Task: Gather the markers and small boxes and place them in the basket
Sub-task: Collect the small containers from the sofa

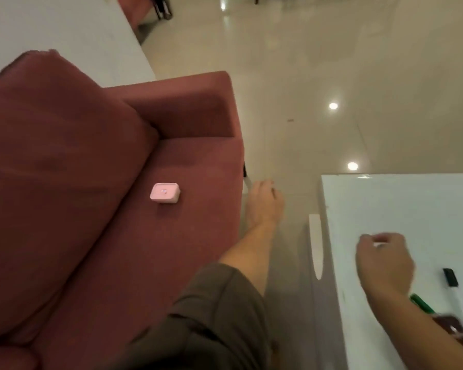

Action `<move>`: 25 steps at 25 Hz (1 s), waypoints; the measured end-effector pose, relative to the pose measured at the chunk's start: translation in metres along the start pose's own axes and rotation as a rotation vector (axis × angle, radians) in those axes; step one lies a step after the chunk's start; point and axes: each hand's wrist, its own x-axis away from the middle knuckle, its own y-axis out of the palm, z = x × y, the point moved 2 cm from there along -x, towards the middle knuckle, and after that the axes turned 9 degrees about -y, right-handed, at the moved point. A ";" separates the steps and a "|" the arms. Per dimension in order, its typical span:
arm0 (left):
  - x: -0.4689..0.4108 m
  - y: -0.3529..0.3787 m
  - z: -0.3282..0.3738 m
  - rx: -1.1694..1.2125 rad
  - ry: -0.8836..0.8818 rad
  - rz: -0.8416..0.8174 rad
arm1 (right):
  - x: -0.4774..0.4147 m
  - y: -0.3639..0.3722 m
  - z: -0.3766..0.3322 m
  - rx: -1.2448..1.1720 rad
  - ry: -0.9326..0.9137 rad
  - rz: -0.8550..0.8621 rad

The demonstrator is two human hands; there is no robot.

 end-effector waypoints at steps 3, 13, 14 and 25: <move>-0.077 -0.079 -0.094 0.056 -0.220 0.294 | -0.011 0.136 -0.052 -0.076 -0.112 -0.348; -0.182 -0.167 -0.289 0.040 -0.604 0.301 | 0.061 0.415 -0.159 0.005 -0.294 -0.833; -0.184 -0.165 -0.292 0.049 -0.592 0.274 | 0.062 0.425 -0.164 0.022 -0.292 -0.832; -0.162 -0.085 -0.144 0.042 -0.091 0.173 | -0.009 0.308 -0.124 -0.035 -0.260 -0.515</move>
